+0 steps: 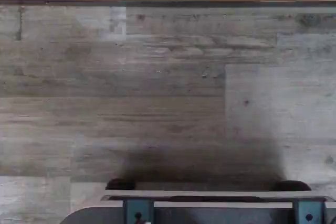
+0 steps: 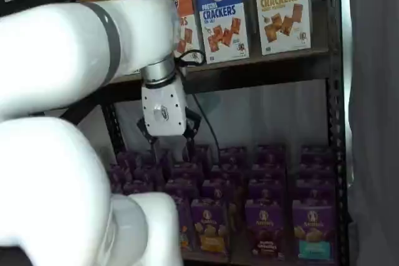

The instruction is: Pick up the purple box with a brown patch in the center, on the bottom shelf, the fifth box from the left

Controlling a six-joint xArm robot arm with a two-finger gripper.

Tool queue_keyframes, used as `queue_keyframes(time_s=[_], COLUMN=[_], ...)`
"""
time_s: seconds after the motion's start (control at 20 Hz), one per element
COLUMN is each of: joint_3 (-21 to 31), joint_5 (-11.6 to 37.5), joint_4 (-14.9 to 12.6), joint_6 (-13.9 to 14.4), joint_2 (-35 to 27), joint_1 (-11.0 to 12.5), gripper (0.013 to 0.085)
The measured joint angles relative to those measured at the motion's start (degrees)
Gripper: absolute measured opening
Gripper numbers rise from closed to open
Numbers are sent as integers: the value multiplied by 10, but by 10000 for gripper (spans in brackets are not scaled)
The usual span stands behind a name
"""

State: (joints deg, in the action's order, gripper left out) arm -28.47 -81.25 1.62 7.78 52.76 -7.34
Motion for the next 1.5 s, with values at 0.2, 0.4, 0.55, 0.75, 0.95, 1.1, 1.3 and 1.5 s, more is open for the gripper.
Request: queue_keyframes(time_s=[0.2, 0.4, 0.55, 0.75, 0.95, 1.1, 1.3, 1.5], joint_3=[0, 5, 7, 28, 57, 69, 78, 81], joint_5=[-1, 6, 7, 45, 115, 158, 205, 245], joint_4=[-20, -20, -23, -20, -13, -12, -15, -19], joint_6=[14, 16, 17, 14, 11, 9, 6, 5], joint_2=[-2, -3, -19, -41, -74, -102, -135, -177], joint_1=[-11, -13, -14, -11, -9, -7, -4, 0], gripper=[850, 850, 850, 850, 850, 850, 850, 850])
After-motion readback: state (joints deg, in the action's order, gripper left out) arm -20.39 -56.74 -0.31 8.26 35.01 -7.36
